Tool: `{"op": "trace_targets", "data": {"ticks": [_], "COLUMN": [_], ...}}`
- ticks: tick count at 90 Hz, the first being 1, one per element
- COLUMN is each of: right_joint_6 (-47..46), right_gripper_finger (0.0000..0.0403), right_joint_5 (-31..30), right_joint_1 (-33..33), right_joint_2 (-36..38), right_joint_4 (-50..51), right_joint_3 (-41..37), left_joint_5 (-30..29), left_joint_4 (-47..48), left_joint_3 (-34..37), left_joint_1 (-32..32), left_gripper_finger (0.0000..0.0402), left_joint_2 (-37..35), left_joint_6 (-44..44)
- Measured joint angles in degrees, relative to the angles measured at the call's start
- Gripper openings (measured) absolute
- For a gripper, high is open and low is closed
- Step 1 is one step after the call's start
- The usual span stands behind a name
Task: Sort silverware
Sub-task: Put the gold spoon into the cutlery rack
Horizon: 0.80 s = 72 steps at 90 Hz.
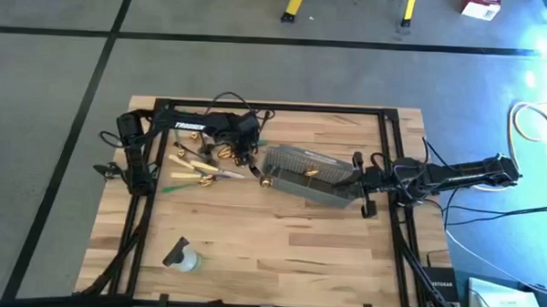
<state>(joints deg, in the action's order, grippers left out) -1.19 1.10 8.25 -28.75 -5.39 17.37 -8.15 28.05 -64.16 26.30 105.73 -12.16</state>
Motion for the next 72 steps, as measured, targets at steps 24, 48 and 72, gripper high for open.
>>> {"op": "trace_targets", "data": {"ticks": [24,48,72], "right_joint_6": [0.0,0.0,0.0], "right_gripper_finger": [0.0000,0.0000,0.0000], "right_joint_5": [0.0,0.0,0.0], "right_joint_1": [0.0,0.0,0.0], "right_joint_2": [0.0,0.0,0.0], "right_joint_4": [0.0,-0.1,-0.1], "right_joint_3": [0.0,0.0,0.0], "left_joint_5": [-0.6,-0.4,-0.3], "left_joint_4": [-0.5,-0.2,7.0], "left_joint_3": [-0.1,-0.1,-3.4], "left_joint_1": [0.6,0.6,0.8], "left_gripper_finger": [0.0079,0.0028,0.0003], "left_joint_2": [1.4,1.4,1.6], "left_joint_6": [-0.6,-1.5,-0.6]}}
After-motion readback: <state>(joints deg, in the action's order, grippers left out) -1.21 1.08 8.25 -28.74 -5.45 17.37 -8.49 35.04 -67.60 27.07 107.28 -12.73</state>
